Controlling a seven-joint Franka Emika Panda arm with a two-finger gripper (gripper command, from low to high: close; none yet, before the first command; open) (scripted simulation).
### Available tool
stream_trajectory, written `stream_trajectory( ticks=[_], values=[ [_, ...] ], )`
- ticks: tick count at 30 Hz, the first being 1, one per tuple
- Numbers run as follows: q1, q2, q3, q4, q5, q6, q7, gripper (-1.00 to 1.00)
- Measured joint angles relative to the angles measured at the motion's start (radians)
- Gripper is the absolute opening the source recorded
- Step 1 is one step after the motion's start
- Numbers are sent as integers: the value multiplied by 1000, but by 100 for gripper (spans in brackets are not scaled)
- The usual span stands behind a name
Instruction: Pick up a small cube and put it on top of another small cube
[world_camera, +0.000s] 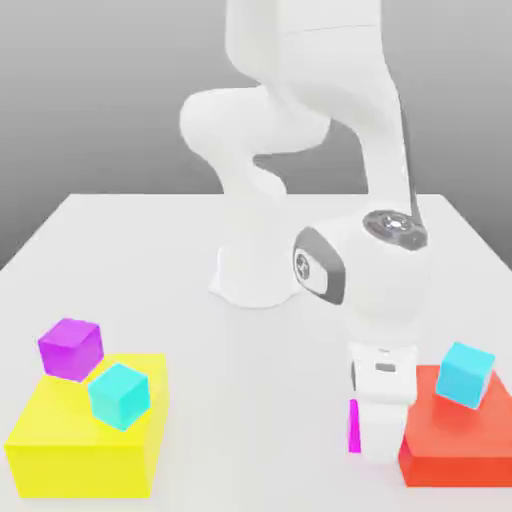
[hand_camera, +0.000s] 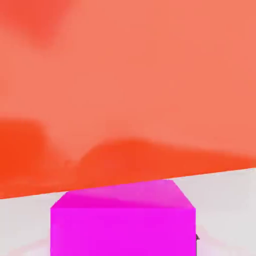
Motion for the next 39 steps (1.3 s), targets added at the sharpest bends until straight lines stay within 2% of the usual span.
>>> stream_trajectory(
  ticks=[7, 18, 24, 31, 36, 37, 39],
  values=[
    [-42, -150, 68, -33, 106, -121, -69, -100],
    [77, -242, 74, 25, 76, -295, 548, -100],
    [122, -302, 114, 57, 133, -379, 856, -100],
    [192, -383, 153, 90, 250, -470, 1179, -100],
    [192, -266, 153, 75, 194, -340, 1284, -100],
    [193, -241, 151, 72, 179, -312, 1296, 100],
    [193, -241, 151, 72, 179, -312, 1296, 100]
  ],
)
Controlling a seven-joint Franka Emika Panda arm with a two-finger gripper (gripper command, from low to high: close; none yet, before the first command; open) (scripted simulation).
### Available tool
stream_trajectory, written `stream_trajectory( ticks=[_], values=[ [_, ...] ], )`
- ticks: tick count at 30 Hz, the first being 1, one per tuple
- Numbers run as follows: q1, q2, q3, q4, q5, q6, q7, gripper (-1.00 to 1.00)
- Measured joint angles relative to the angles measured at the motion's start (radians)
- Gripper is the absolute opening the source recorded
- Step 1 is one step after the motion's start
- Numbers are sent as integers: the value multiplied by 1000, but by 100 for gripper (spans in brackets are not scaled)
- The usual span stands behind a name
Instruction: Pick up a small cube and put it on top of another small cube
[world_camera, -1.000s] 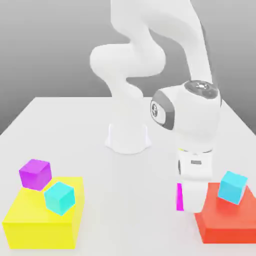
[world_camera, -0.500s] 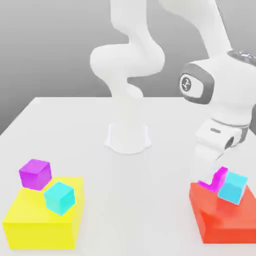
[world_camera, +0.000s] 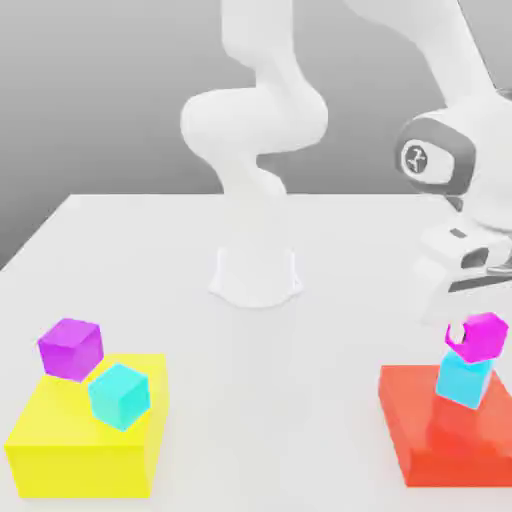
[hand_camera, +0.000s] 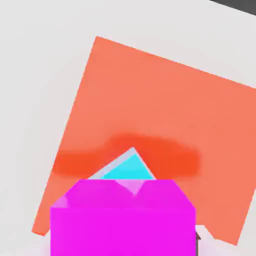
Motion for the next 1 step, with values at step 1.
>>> stream_trajectory(
  ticks=[1],
  values=[
    [0, 0, 0, 0, 0, 0, 0, 100]
  ],
)
